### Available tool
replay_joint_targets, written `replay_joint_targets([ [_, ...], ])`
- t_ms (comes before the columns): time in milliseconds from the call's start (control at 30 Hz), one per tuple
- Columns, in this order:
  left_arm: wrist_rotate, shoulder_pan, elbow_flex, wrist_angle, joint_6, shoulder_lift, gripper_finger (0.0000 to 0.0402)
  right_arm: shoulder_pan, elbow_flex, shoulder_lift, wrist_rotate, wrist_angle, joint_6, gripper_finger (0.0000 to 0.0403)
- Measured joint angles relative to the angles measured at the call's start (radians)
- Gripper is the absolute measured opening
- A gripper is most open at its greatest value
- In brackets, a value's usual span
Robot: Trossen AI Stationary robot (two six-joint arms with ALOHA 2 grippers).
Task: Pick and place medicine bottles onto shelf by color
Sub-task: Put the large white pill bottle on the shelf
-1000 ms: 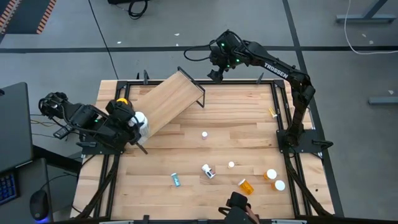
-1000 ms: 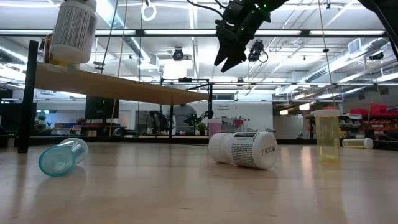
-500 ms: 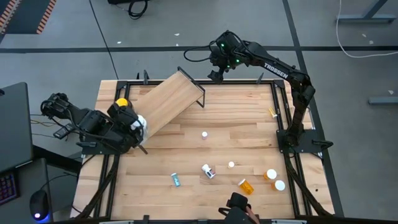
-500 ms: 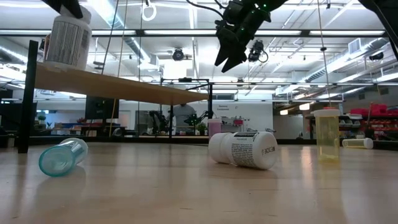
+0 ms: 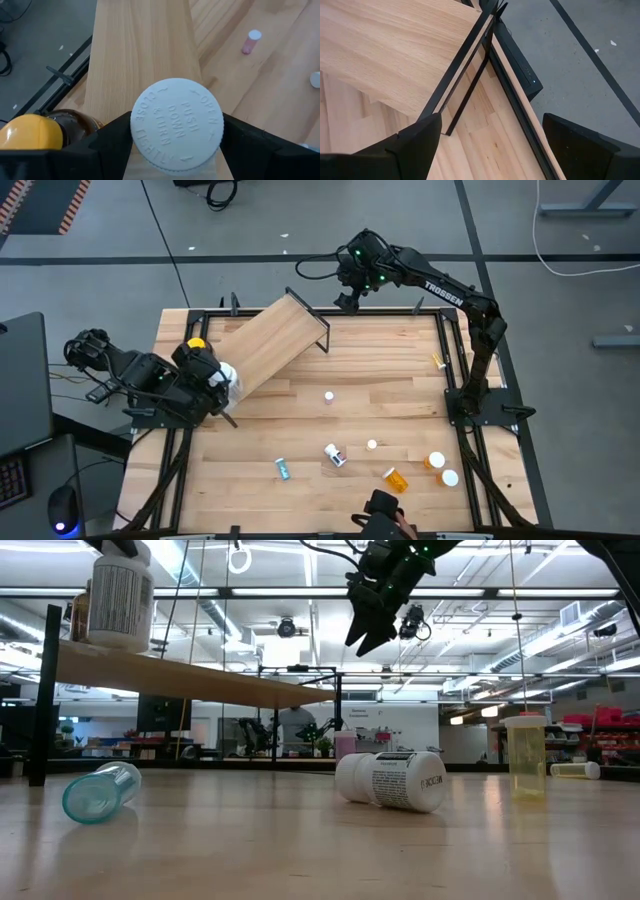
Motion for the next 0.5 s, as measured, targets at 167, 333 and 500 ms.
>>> replay_joint_targets([
  [167,0.003,0.001,0.0,0.0,-0.001,0.0,0.0275,0.003,0.0,0.0,0.0,-0.001,0.0,0.0356],
  [333,0.019,0.001,0.0,0.0,-0.006,0.0,0.0279,0.006,0.0,0.0,0.0,-0.002,0.0,0.0356],
  [500,0.028,0.028,0.001,0.0,-0.002,0.0,0.0307,0.006,0.0,0.0,0.0,-0.002,0.004,0.0356],
])
